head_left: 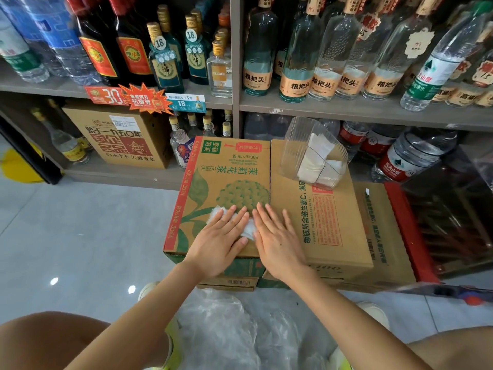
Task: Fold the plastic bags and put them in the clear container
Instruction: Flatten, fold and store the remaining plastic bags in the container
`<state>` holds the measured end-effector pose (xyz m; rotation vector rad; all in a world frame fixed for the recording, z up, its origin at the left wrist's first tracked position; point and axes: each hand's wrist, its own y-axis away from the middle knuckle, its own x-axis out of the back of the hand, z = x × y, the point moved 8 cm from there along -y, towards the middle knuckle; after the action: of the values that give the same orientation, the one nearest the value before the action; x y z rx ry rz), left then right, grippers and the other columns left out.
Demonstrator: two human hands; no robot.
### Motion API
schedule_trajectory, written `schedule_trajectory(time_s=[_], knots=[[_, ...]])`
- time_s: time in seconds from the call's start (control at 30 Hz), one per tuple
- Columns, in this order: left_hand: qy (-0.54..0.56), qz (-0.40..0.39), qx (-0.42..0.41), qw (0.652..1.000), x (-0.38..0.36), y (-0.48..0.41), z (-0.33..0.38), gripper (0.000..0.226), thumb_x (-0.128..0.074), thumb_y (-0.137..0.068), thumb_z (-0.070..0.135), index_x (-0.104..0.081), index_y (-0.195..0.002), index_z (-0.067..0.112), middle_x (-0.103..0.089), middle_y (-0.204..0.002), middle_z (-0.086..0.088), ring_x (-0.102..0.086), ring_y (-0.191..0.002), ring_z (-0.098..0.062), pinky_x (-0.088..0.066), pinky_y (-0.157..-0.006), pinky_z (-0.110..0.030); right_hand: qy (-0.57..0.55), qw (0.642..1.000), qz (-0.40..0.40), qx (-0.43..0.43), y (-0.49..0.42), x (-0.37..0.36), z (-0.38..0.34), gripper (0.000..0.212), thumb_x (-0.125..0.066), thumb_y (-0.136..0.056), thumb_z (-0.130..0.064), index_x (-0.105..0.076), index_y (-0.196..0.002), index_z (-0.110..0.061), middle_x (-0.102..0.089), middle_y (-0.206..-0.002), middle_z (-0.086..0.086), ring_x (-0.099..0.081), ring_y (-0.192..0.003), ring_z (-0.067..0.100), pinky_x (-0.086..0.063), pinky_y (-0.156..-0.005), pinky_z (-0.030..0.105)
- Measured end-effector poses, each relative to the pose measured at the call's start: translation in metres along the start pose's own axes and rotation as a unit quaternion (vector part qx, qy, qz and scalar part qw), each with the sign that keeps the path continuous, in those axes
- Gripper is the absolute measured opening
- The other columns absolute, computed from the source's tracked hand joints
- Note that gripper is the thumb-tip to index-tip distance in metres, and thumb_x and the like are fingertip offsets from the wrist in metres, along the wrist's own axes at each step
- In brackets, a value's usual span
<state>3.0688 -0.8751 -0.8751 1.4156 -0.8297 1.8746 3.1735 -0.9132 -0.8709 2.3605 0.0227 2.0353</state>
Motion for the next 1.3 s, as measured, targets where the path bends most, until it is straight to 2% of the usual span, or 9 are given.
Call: schedule_trajectory(time_s=[0.17, 0.6, 0.73, 0.8, 0.83, 0.93, 1.0, 1.17, 1.3], knots=[[-0.023, 0.000, -0.002, 1.000, 0.003, 0.000, -0.001, 0.056, -0.015, -0.104, 0.040, -0.034, -0.147, 0.009, -0.031, -0.153, -0.003, -0.022, -0.144, -0.021, -0.007, -0.118, -0.035, 0.009, 1.000, -0.028, 0.006, 0.000, -0.001, 0.000, 0.071, 0.015, -0.088, -0.042, -0.003, -0.151, -0.016, 0.005, -0.158, -0.002, 0.009, -0.147, 0.015, 0.012, -0.117, 0.043], [-0.040, 0.015, 0.095, 0.995, 0.009, 0.012, -0.026, 0.053, -0.017, -0.103, 0.037, -0.034, -0.146, 0.013, -0.027, -0.152, 0.004, -0.018, -0.143, -0.017, -0.002, -0.117, -0.035, 0.007, 0.999, -0.033, -0.006, 0.002, -0.001, 0.001, 0.073, 0.017, -0.086, -0.042, 0.001, -0.152, -0.019, 0.007, -0.160, -0.006, 0.019, -0.141, 0.007, 0.012, -0.117, 0.048], [-0.039, -0.001, 0.109, 0.993, 0.006, 0.012, -0.026, 0.057, -0.006, -0.100, 0.041, -0.021, -0.149, 0.016, -0.019, -0.155, 0.005, -0.007, -0.145, -0.014, 0.007, -0.118, -0.036, -0.030, 0.998, -0.041, -0.022, 0.001, 0.001, 0.001, 0.075, 0.019, -0.082, -0.047, 0.004, -0.152, -0.023, 0.008, -0.160, -0.005, 0.019, -0.142, 0.009, 0.015, -0.116, 0.046], [-0.041, -0.002, 0.123, 0.992, 0.004, 0.013, -0.024, 0.061, 0.000, -0.099, 0.043, -0.019, -0.150, 0.016, -0.018, -0.157, 0.004, -0.005, -0.146, -0.015, 0.010, -0.117, -0.036, -0.101, 0.990, 0.026, -0.099, 0.008, 0.011, 0.013, 0.077, 0.013, -0.084, -0.053, -0.010, -0.152, -0.024, -0.002, -0.160, -0.003, 0.002, -0.148, 0.015, 0.006, -0.119, 0.043], [-0.046, 0.000, 0.133, 0.990, 0.004, 0.013, -0.021, 0.064, 0.003, -0.098, 0.044, -0.020, -0.150, 0.015, -0.018, -0.157, 0.003, -0.005, -0.146, -0.016, 0.010, -0.117, -0.036, -0.144, 0.973, 0.086, -0.160, 0.015, 0.018, 0.024, 0.078, 0.005, -0.087, -0.056, -0.029, -0.149, -0.022, -0.016, -0.159, -0.002, -0.012, -0.147, 0.017, -0.002, -0.120, 0.042], [-0.050, 0.013, 0.171, 0.984, 0.005, 0.015, -0.011, 0.079, 0.025, -0.089, 0.051, -0.010, -0.151, 0.015, -0.004, -0.156, 0.005, 0.003, -0.145, -0.014, 0.015, -0.116, -0.035, -0.170, 0.933, 0.176, -0.266, 0.032, 0.028, 0.041, 0.054, -0.033, -0.095, -0.055, -0.067, -0.106, -0.015, -0.047, -0.144, 0.005, -0.038, -0.134, 0.022, -0.021, -0.110, 0.040], [-0.043, 0.007, 0.201, 0.979, 0.003, 0.016, -0.008, 0.086, 0.038, -0.078, 0.053, 0.003, -0.148, 0.018, 0.007, -0.154, 0.007, 0.013, -0.143, -0.012, 0.019, -0.113, -0.034, -0.163, 0.927, 0.173, -0.289, 0.029, 0.024, 0.040, 0.041, -0.048, -0.093, -0.049, -0.071, -0.094, -0.015, -0.048, -0.142, 0.006, -0.039, -0.132, 0.025, -0.020, -0.109, 0.040], [-0.036, 0.007, 0.218, 0.975, 0.003, 0.017, -0.007, 0.091, 0.035, -0.080, 0.053, -0.005, -0.152, 0.015, -0.005, -0.160, 0.001, 0.010, -0.144, -0.013, 0.014, -0.116, -0.036, -0.180, 0.905, 0.181, -0.341, 0.019, 0.023, 0.034, 0.018, -0.065, -0.083, -0.037, -0.073, -0.080, -0.021, -0.050, -0.140, 0.006, -0.039, -0.129, 0.027, -0.014, -0.108, 0.038], [0.049, 0.057, 0.232, 0.970, 0.010, 0.016, -0.011, 0.080, 0.007, -0.090, 0.058, -0.012, -0.153, 0.013, -0.014, -0.160, -0.002, -0.001, -0.148, -0.018, 0.007, -0.117, -0.033, -0.241, 0.889, 0.208, -0.329, 0.018, 0.030, 0.036, 0.010, -0.070, -0.081, -0.031, -0.071, -0.075, -0.023, -0.058, -0.128, -0.001, -0.048, -0.120, 0.024, -0.027, -0.103, 0.039]])
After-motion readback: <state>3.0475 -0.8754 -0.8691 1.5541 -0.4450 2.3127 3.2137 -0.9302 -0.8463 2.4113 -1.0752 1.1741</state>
